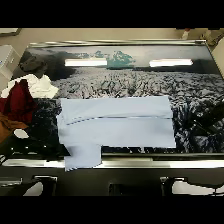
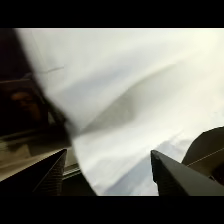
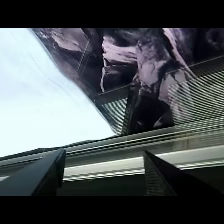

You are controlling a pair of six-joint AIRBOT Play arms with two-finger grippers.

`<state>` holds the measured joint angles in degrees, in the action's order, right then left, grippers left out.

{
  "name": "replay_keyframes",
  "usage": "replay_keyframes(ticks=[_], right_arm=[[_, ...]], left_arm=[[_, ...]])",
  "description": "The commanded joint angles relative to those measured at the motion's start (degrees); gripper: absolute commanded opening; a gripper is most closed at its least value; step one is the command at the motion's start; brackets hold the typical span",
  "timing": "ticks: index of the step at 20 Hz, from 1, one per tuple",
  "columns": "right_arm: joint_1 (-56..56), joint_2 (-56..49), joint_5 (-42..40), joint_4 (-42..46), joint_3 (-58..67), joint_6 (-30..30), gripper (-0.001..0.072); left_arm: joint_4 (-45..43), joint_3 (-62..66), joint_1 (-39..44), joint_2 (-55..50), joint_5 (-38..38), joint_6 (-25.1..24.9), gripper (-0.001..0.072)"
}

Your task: Fold the clothes and pants, and hang the long-sleeved shirts on hangers.

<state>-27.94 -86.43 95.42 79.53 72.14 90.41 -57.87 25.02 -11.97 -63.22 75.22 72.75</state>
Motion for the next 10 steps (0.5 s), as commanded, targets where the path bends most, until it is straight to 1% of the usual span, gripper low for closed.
replay_keyframes(ticks=[1,2,3,4,5,7,10], right_arm=[[0.0,0.1,0.9,-0.2,-0.4,-0.3,0.0570],[0.0,0.1,0.9,-0.2,-0.4,-0.3,0.0570],[0.0,0.1,1.1,0.0,-0.4,-0.3,0.0570],[0.0,0.2,1.2,0.5,-0.6,-0.2,0.0569],[0.0,0.6,1.0,0.8,-1.4,-0.3,0.0569],[0.0,1.8,-0.9,0.6,-5.4,-0.9,0.0570],[0.0,2.9,-3.9,-1.6,-13.4,-3.2,0.0573]], left_arm=[[2.0,-1.3,3.9,-0.2,-8.4,2.7,0.0464],[2.0,-1.3,5.0,-0.2,-10.1,4.4,0.0421],[2.0,-1.3,5.9,-0.2,-10.5,5.1,0.0343],[1.9,-1.3,6.2,-0.1,-10.1,5.0,0.0127],[1.9,-1.2,6.2,-0.1,-9.2,4.3,0.0022],[1.5,-1.2,6.2,0.0,-7.8,2.6,0.0020],[-1.4,-1.2,6.2,0.2,-6.6,2.7,0.0020]])
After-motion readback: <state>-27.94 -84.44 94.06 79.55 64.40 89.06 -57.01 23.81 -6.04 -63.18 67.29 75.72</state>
